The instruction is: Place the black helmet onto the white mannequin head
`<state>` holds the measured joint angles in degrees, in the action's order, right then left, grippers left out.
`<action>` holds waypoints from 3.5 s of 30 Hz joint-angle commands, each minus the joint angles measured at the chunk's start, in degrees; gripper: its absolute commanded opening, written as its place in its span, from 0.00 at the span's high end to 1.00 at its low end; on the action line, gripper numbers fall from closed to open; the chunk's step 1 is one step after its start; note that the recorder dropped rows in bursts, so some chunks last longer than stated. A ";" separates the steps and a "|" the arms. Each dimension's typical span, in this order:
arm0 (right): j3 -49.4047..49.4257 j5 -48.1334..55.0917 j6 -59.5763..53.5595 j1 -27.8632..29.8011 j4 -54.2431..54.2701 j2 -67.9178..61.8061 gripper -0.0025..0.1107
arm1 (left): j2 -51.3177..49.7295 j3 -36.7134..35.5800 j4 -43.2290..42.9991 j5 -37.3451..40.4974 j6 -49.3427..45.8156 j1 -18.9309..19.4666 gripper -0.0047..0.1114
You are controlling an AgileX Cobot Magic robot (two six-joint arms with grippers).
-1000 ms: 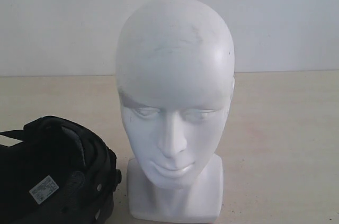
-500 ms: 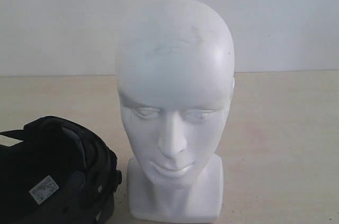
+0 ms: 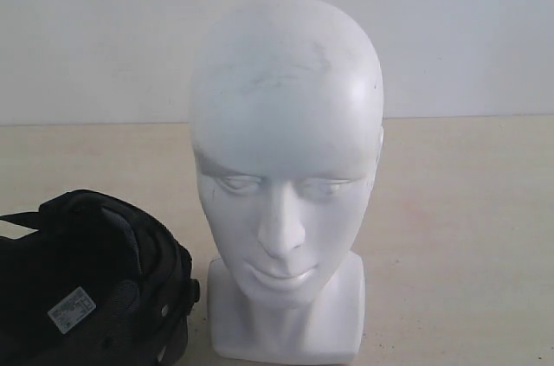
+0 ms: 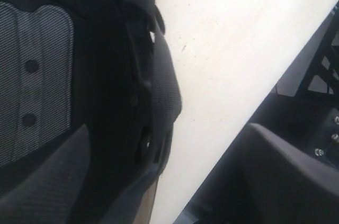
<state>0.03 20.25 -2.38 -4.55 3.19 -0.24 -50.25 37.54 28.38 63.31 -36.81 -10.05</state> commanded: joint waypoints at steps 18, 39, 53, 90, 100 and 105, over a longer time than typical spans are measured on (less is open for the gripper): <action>-0.03 -0.69 -0.13 0.02 -0.10 0.24 0.98 | -12.17 -0.26 -9.97 -7.21 1.51 -12.67 0.33; -0.03 -0.69 -0.13 0.02 -0.10 0.24 0.98 | -22.44 -5.17 -21.80 -21.46 18.05 -21.96 0.33; -0.03 -0.69 -0.13 0.02 -0.10 0.24 0.98 | -22.44 -5.17 -21.80 -20.91 23.85 -21.96 0.92; -0.03 -0.69 -0.13 0.02 -0.10 0.24 0.98 | 8.55 4.53 -61.11 -39.84 60.23 -21.96 0.92; -0.03 -0.69 -0.13 0.02 -0.10 0.24 0.98 | 13.58 4.53 -74.83 -56.74 70.61 -21.84 0.92; -0.03 -0.21 -0.13 0.02 -0.10 0.24 0.98 | 18.82 4.53 -78.93 -58.11 73.05 -21.84 0.92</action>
<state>0.03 20.25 -2.38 -4.55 3.19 -0.24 -34.85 40.90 -45.57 11.00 36.28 -32.00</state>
